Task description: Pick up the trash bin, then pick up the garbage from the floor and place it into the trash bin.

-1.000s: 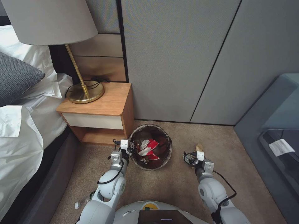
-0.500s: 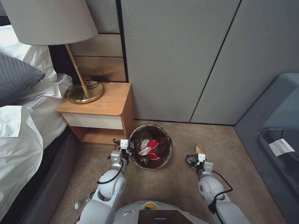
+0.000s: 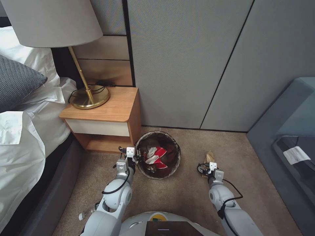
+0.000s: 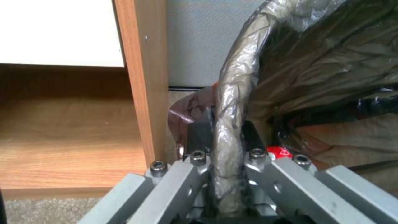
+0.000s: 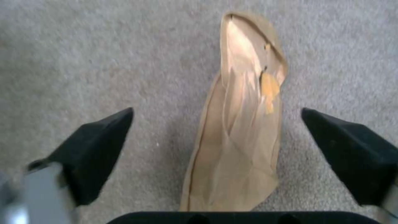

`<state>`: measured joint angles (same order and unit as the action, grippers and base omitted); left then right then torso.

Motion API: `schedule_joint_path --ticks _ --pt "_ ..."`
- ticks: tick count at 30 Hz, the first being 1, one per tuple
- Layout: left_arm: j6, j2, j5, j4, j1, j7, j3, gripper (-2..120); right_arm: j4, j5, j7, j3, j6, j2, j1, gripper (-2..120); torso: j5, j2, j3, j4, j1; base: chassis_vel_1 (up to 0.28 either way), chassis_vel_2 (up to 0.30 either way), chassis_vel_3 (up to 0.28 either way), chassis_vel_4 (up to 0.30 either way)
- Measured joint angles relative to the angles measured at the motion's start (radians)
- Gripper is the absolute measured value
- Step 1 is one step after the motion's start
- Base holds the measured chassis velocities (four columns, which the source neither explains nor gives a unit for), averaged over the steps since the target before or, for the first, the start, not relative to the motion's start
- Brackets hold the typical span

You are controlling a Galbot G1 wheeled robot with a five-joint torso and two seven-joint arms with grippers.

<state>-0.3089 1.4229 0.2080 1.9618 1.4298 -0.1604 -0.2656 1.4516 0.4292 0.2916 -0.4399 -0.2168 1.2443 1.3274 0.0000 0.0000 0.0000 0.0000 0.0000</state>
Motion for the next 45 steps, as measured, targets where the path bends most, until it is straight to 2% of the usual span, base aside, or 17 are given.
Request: schedule_joint_path --ticks 3,5,6,14,16,18,19,23,24,26,41,45 --pt "0.0 0.0 0.0 0.0 0.001 0.0 0.0 0 -0.026 -0.004 -0.004 0.0 0.008 0.003 -0.011 88 0.0 0.0 0.0 -0.0001 0.0 0.0 0.0 0.0 0.0" --pt "0.0 0.0 -0.001 0.0 0.001 -0.001 -0.001 0 -0.046 -0.01 -0.012 0.0 0.018 0.004 -0.018 77 0.0 0.0 0.0 0.0 0.0 0.0 0.0 0.0 0.0" --pt "0.0 0.0 -0.001 0.0 0.001 -0.001 -0.001 0 -0.046 -0.01 -0.012 0.0 0.018 0.004 -0.018 77 0.0 0.0 0.0 0.0 0.0 0.0 0.0 0.0 0.0" --pt "0.001 0.001 -0.003 -0.002 0.002 -0.001 0.0 0 -0.079 -0.026 -0.028 -0.001 0.047 0.005 -0.022 44 0.0 0.0 0.0 0.0 0.0 0.0 0.0 0.0 0.0" --pt "0.001 0.001 -0.003 -0.002 0.002 -0.001 0.0 0 -0.08 -0.027 -0.028 -0.002 0.048 0.005 -0.022 41 0.0 0.0 0.0 -0.0001 0.0 0.0 0.0 0.0 0.0" --pt "0.001 0.0 -0.003 -0.002 0.003 -0.001 0.002 0 -0.082 -0.029 -0.03 -0.002 0.056 0.005 -0.021 30 0.0 0.0 0.0 -0.0001 0.0 0.0 0.0 0.0 0.0" --pt "0.001 0.0 -0.003 -0.002 0.003 -0.001 0.002 0 -0.082 -0.029 -0.03 -0.002 0.056 0.005 -0.021 30 0.0 0.0 0.0 -0.0001 0.0 0.0 0.0 0.0 0.0" --pt "0.002 0.0 -0.004 -0.003 0.003 -0.001 0.003 0 -0.083 -0.033 -0.032 -0.001 0.069 0.006 -0.019 11 0.0 0.0 0.0 0.0 0.0 0.0 0.0 0.0 0.0" --pt "0.002 0.0 -0.004 -0.003 0.003 -0.001 0.003 0 -0.083 -0.033 -0.032 -0.001 0.069 0.006 -0.019 11 0.0 0.0 0.0 0.0 0.0 0.0 0.0 0.0 0.0" --pt "0.002 -0.001 -0.004 -0.004 0.003 -0.001 0.004 0 -0.084 -0.039 -0.034 -0.001 0.077 0.007 -0.018 2 0.0 0.0 0.0 -0.0001 0.0 0.0 0.0 0.0 0.0" --pt "0.002 -0.002 -0.001 -0.005 -0.002 -0.001 0.006 0 -0.081 -0.082 -0.038 -0.004 0.109 0.005 -0.011 0 0.0 0.0 0.0 0.0 0.0 0.0 0.0 0.0 0.0" --pt "0.002 -0.002 0.0 -0.005 -0.002 -0.001 0.006 0 -0.036 -0.082 -0.024 -0.013 0.128 0.009 0.005 0 0.0 0.0 0.0 -0.0001 0.0 0.0 0.0 0.0 0.0"
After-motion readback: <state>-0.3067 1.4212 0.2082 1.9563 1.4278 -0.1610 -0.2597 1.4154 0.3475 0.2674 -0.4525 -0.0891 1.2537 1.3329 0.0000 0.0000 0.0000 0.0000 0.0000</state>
